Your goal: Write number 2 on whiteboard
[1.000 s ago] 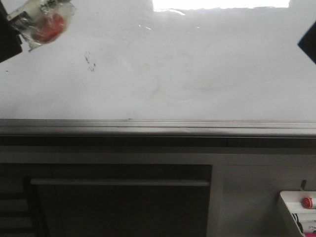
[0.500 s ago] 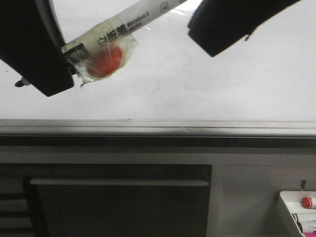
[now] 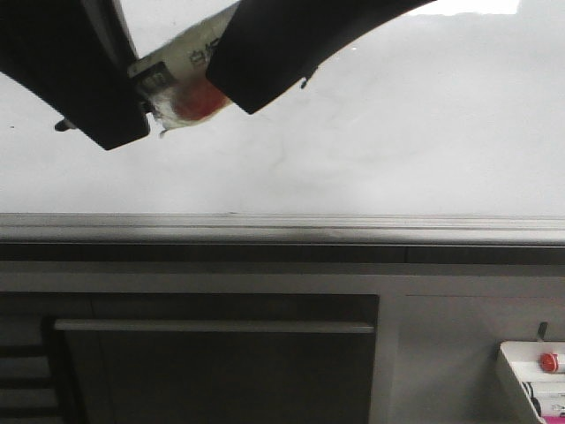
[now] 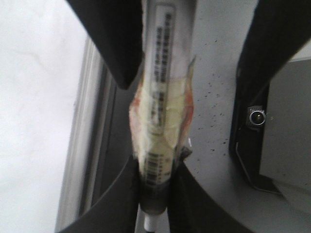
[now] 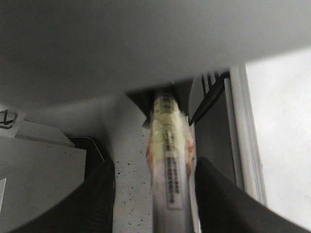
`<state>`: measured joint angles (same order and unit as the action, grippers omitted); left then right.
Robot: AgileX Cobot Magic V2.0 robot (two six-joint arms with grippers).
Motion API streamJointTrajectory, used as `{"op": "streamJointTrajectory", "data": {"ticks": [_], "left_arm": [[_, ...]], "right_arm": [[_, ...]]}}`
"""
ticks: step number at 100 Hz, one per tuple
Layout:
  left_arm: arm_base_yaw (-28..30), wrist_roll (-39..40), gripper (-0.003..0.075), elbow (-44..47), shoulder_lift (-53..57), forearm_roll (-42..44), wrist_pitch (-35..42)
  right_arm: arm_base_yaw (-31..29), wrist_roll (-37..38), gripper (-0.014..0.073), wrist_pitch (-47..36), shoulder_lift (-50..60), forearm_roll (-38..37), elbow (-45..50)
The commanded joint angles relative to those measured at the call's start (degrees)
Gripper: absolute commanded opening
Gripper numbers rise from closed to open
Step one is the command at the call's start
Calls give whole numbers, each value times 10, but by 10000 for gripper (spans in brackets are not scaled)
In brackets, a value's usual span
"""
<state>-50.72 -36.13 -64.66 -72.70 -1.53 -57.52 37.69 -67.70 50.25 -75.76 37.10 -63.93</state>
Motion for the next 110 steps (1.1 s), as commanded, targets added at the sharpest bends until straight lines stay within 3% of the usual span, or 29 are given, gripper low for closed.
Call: {"op": "streamJointTrajectory", "data": {"ticks": [1,20,42,110], "left_arm": [[-4,-2,-18,-20,12,11,25],[-4,-2,-18,-20,12,11,28],[-4,-2,-18,-20,12,10,40],[-5,-2,-18,-20,11,-16,76]], "right_arm": [[1,-7,330,-24,14,24,-20],[1,-7,319,-23,14,24,-20],[1,-7,121,-24,14,29,-20],[1,-7,121,-23,14,41,-20]]}}
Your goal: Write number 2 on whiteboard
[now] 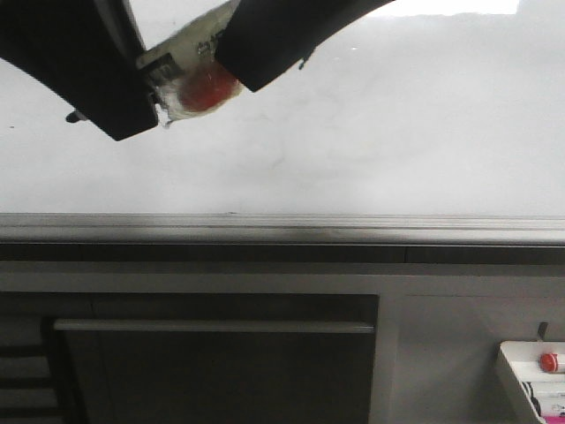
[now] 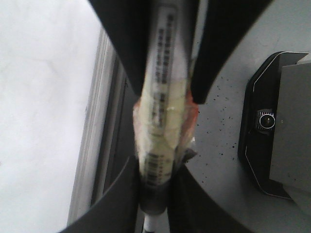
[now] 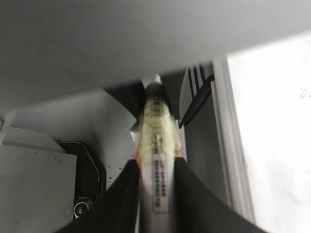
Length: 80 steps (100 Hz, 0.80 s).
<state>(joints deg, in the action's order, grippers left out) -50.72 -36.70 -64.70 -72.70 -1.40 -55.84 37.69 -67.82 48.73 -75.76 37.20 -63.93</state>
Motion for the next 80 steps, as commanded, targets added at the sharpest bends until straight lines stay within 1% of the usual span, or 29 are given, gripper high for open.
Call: {"op": "streamJointTrajectory", "data": {"ticks": [1,34,38,44,49,58,69,70,74,80], "left_arm": [[-5,4,-18,-20,11,-18,59],[-5,4,-18,-20,11,-29,69],[-5,4,-17,-20,11,-29,69],[-5,4,-11,-20,11,-29,69],[-5,4,15,-20,11,-29,69],[-5,4,123,-20,11,-31,70],[-5,5,336,-20,12,-31,71],[-5,7,336,-21,12,-31,71],[0,19,406,-21,17,-29,73],[9,48,445,-21,30,-29,80]], "right_arm": [[1,-6,121,-8,14,40,-20],[1,-6,118,0,14,40,-20],[1,-6,103,3,14,40,-20],[1,-6,53,8,14,40,-20],[1,-6,10,10,14,40,-20],[1,-6,-47,10,14,40,-20],[1,-6,-55,8,14,40,-20],[1,-6,-55,8,14,38,-20],[0,-6,-55,8,15,31,-20],[-5,-6,-55,8,23,27,-20]]}}
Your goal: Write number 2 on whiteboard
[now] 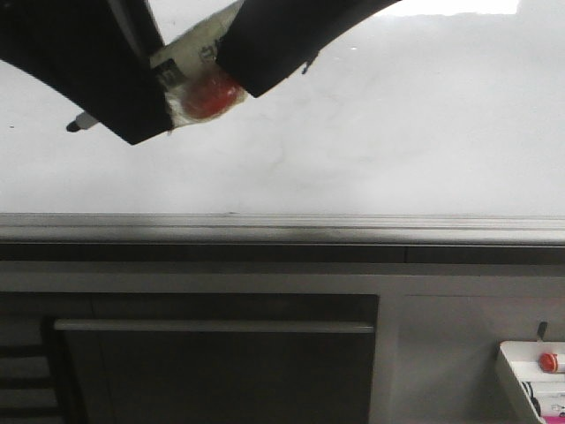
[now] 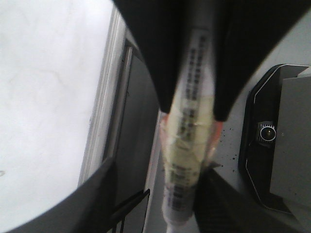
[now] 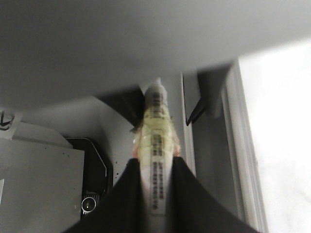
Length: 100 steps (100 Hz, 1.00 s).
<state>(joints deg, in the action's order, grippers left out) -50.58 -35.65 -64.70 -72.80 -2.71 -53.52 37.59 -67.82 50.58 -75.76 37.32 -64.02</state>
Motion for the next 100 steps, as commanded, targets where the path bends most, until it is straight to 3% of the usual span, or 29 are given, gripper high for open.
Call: {"op": "streamJointTrajectory", "data": {"ticks": [1,11,21,33,43,73,90,100], "left_arm": [[10,40,447,-21,33,-16,58],[35,65,442,-21,69,-16,62],[70,96,442,-13,121,-16,64],[118,130,442,19,189,-16,74],[164,151,442,67,247,-16,103],[263,231,442,196,362,-20,171],[277,231,442,208,363,-27,170],[277,231,442,208,363,-27,170]], "right_arm": [[-6,-5,-55,-10,26,26,-19],[-28,29,-55,-15,52,14,-19],[-64,120,-55,-16,86,-32,-19],[-121,343,-55,4,133,-111,-18],[-162,456,-55,39,178,-168,-2],[-204,479,-55,-82,302,-173,155],[-204,479,-55,-55,319,-168,167],[-204,505,-55,-84,310,-129,165]]}}
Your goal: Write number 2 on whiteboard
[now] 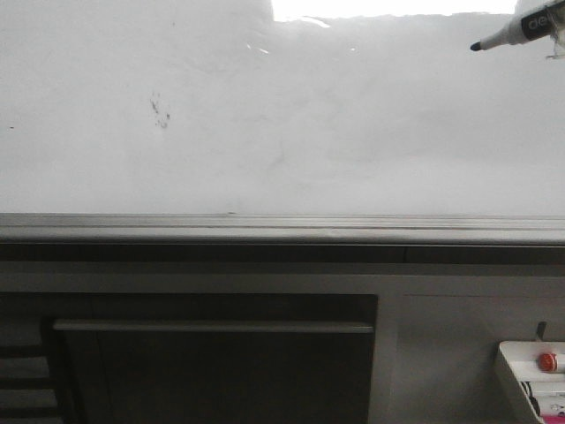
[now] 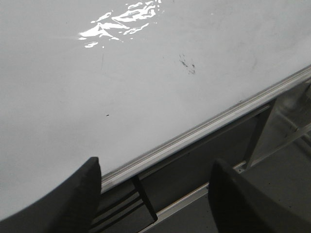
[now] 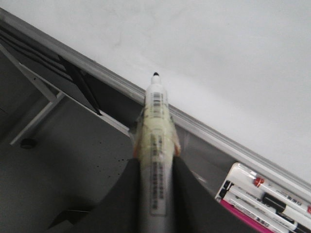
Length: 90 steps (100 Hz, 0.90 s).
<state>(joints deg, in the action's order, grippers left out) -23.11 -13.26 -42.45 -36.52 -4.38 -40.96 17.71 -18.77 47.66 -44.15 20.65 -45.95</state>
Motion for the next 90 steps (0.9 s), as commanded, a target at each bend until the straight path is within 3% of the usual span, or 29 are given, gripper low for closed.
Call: {"op": "streamJointTrajectory", "data": {"ticks": [1,16,38,54,90], "left_arm": [[2,7,442,-14,1,-10,44],[2,7,442,-14,1,-10,44],[2,7,442,-14,1,2,45],[2,7,442,-14,1,3,48],[2,7,442,-14,1,3,83]], "right_arm": [[-6,15,-55,-56,-7,40,-17],[-6,15,-55,-45,-64,62,-64],[-6,8,-55,67,-188,53,-201],[-6,-59,-55,138,-275,128,-261],[-6,-90,-55,125,-376,148,-339]]}}
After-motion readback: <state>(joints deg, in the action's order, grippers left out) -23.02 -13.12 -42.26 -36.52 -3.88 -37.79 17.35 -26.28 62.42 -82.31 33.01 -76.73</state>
